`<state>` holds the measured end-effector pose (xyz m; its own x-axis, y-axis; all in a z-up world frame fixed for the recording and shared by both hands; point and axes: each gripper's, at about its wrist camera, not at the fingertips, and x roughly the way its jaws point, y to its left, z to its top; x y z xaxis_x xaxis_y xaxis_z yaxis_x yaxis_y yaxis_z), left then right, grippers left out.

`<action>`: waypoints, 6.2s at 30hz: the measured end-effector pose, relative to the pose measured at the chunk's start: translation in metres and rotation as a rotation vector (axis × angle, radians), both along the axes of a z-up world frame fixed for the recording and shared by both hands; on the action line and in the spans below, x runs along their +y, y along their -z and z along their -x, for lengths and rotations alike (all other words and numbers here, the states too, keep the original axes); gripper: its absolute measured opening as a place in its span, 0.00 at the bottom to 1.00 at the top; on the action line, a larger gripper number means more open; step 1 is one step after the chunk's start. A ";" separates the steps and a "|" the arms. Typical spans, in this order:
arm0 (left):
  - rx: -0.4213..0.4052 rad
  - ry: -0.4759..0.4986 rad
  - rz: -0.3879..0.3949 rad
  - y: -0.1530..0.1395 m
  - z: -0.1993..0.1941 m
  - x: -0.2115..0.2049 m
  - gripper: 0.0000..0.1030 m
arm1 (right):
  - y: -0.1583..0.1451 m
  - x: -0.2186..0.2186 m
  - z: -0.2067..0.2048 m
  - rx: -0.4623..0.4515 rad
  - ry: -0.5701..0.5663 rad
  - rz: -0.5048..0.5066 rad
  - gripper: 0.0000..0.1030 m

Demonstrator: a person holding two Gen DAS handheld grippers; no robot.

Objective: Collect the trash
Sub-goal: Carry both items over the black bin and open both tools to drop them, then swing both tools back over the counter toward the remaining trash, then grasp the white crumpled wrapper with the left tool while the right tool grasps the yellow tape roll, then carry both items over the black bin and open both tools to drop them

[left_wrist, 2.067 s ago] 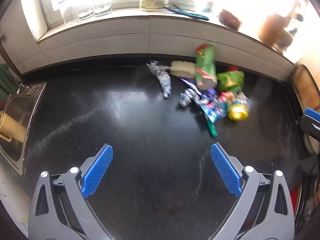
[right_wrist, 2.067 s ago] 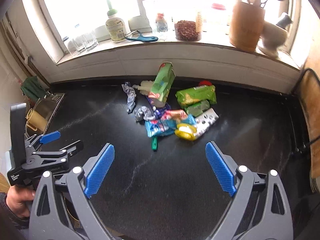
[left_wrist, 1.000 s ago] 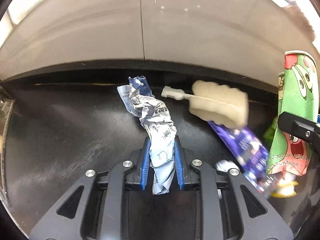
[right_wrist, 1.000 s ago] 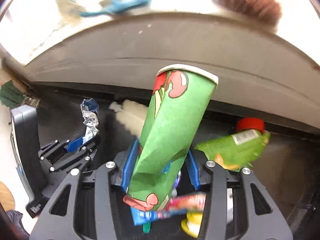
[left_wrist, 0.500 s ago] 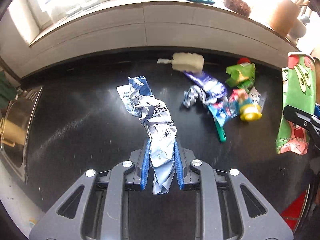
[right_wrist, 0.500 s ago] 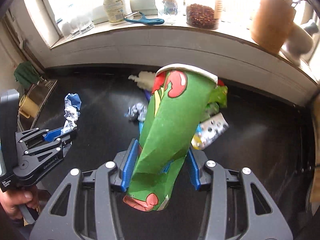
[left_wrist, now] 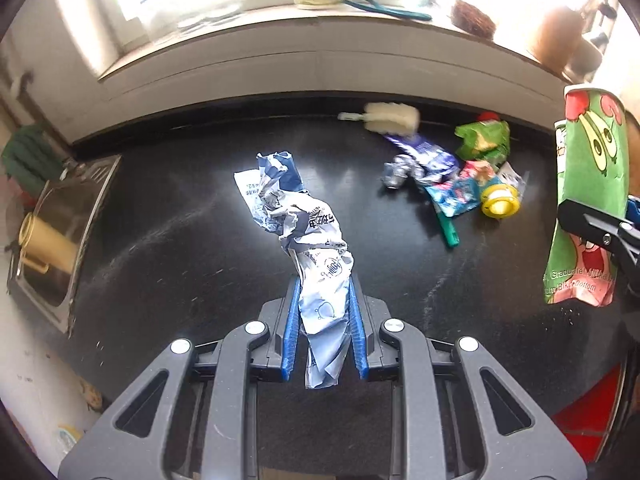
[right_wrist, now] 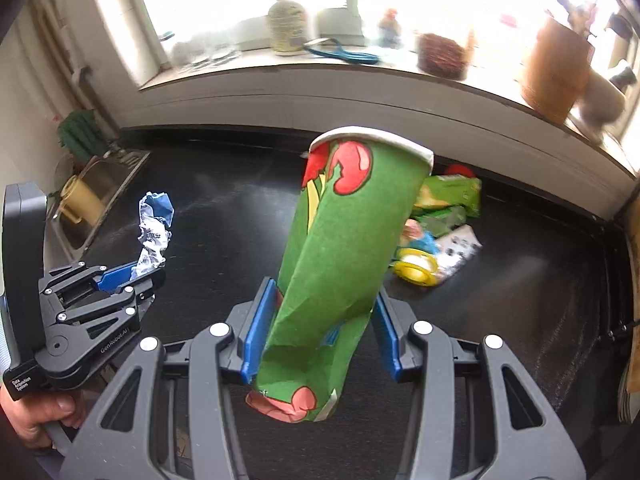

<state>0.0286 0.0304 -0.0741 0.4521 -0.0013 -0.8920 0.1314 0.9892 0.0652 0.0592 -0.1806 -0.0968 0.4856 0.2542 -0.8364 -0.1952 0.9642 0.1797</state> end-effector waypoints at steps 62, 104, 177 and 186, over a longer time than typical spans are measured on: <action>0.090 -0.827 0.071 0.137 0.305 0.359 0.85 | 0.085 0.489 0.188 0.203 -1.109 0.104 0.77; 0.040 0.427 -0.054 0.119 -0.103 -0.058 0.88 | 0.097 -0.099 -0.031 0.110 -0.034 0.060 0.80; 0.038 -0.709 0.020 0.064 0.236 0.296 0.19 | 0.070 0.344 0.132 0.162 -0.820 0.001 0.20; 0.091 -0.845 0.059 0.127 0.306 0.356 0.19 | 0.108 0.442 0.178 0.259 -0.965 0.038 0.20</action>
